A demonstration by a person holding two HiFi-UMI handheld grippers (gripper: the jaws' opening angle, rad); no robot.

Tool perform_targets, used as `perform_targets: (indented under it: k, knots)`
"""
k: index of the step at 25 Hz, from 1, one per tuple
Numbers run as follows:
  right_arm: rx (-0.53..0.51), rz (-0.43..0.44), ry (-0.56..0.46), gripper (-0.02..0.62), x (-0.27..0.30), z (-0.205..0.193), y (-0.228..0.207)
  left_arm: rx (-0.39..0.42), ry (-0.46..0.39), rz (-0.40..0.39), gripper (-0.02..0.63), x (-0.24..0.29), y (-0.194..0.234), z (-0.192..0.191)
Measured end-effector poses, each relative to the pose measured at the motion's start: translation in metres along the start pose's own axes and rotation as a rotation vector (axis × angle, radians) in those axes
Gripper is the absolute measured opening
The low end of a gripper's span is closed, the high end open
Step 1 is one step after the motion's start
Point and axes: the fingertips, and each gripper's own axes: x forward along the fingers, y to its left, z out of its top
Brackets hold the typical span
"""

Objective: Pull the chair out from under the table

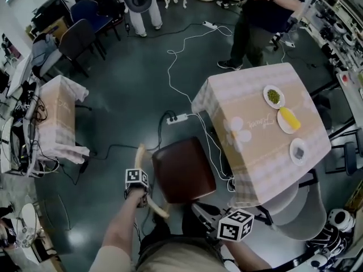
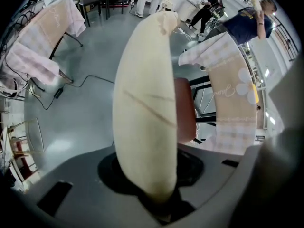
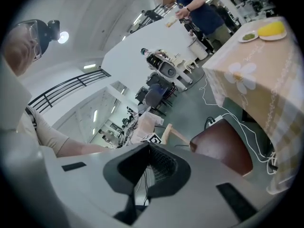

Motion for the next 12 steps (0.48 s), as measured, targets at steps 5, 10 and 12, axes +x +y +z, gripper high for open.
perform_targets:
  k: [5, 10, 12]
  knots:
    - [-0.004, 0.007, 0.007, 0.011, 0.014, -0.006, 0.014, 0.028, 0.018, -0.011, 0.147, 0.000, 0.001, 0.003]
    - [-0.012, 0.014, 0.012, 0.011, 0.020, -0.009, 0.021, 0.033, 0.021, -0.016, 0.147, 0.000, 0.003, 0.002]
    - [-0.013, 0.012, 0.010, 0.011, 0.020, -0.007, 0.020, 0.038, 0.020, -0.018, 0.147, -0.001, 0.003, 0.007]
